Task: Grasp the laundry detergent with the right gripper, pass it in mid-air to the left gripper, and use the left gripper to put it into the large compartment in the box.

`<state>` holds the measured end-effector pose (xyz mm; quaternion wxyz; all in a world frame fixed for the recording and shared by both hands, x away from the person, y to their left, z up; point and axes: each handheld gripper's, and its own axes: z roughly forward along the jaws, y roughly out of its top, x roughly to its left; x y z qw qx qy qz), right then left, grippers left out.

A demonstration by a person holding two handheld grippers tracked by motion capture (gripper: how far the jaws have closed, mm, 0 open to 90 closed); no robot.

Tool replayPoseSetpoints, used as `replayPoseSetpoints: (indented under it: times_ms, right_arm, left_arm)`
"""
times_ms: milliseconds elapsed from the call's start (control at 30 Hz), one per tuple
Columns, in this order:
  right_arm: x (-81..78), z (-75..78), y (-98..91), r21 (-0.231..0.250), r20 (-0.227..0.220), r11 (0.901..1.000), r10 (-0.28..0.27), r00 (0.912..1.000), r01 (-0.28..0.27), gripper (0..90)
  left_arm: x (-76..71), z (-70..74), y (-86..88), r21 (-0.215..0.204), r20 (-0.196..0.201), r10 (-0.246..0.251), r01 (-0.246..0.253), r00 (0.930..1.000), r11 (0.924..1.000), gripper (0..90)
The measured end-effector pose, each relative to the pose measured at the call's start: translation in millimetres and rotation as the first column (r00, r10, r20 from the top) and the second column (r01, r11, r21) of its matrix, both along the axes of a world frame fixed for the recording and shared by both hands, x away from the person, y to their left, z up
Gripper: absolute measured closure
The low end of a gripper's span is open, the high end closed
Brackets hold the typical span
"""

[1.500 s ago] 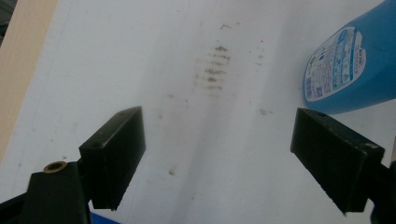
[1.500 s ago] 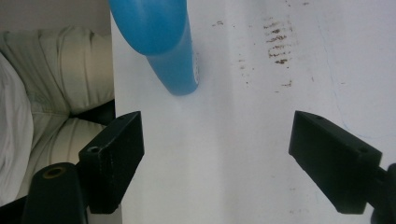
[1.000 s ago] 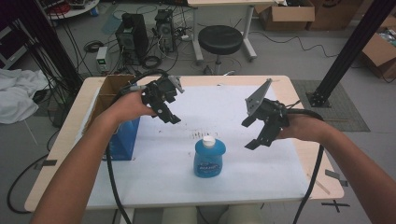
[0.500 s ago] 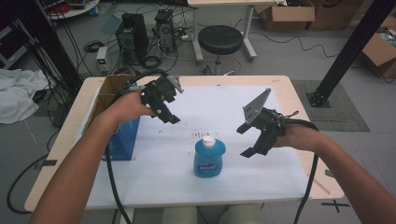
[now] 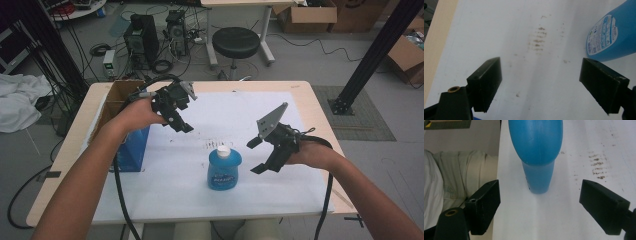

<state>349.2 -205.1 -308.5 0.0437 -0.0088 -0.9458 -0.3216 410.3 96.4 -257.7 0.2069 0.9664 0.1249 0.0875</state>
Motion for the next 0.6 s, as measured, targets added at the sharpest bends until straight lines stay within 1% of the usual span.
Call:
replayPoseSetpoints:
  times_ms: [67,100,200,267,333,400,467,600]
  right_arm:
    - [-0.2,-1.6,0.9,0.005,0.005,1.0,0.001,1.0,-0.001,16.6]
    - [0.1,-3.0,1.4,0.022,0.003,0.9998,0.003,1.0,-0.003,16.6]
    - [0.6,-5.2,2.0,0.033,0.0,0.9995,0.0,1.0,0.0,16.4]
    - [0.9,-9.4,3.1,0.046,-0.005,0.999,-0.001,1.0,0.001,16.0]
    - [1.1,-11.0,3.8,0.047,-0.006,0.9989,0.0,1.0,0.001,15.9]
    - [0.7,-13.3,6.1,0.04,0.005,0.9992,-0.005,1.0,0.005,15.9]
    - [1.0,-15.0,6.5,0.059,-0.005,0.9982,0.001,1.0,0.0,15.5]
    - [0.2,-20.1,7.3,0.079,-0.006,0.9969,0.0,1.0,0.001,15.5]
  left_arm:
    - [0.0,0.0,-0.3,-0.004,0.002,0.0,0.0,1.0,1.0,18.8]
    - [-0.1,0.1,-0.3,-0.006,0.003,0.003,-0.003,1.0,1.0,18.9]
    - [0.2,0.2,-0.3,-0.005,0.005,0.002,-0.002,1.0,1.0,18.9]
    - [0.3,0.2,-0.1,-0.004,0.006,0.001,-0.001,1.0,1.0,18.9]
    - [0.4,0.1,0.1,-0.003,0.006,0.0,0.0,1.0,1.0,18.9]
    - [-0.1,0.4,-0.1,0.0,0.005,-0.001,0.001,1.0,1.0,18.9]
    - [-0.3,0.3,-0.2,-0.002,0.005,0.0,0.0,1.0,1.0,18.9]
    - [-0.5,0.3,-0.2,0.0,0.005,-0.001,0.001,1.0,1.0,18.9]
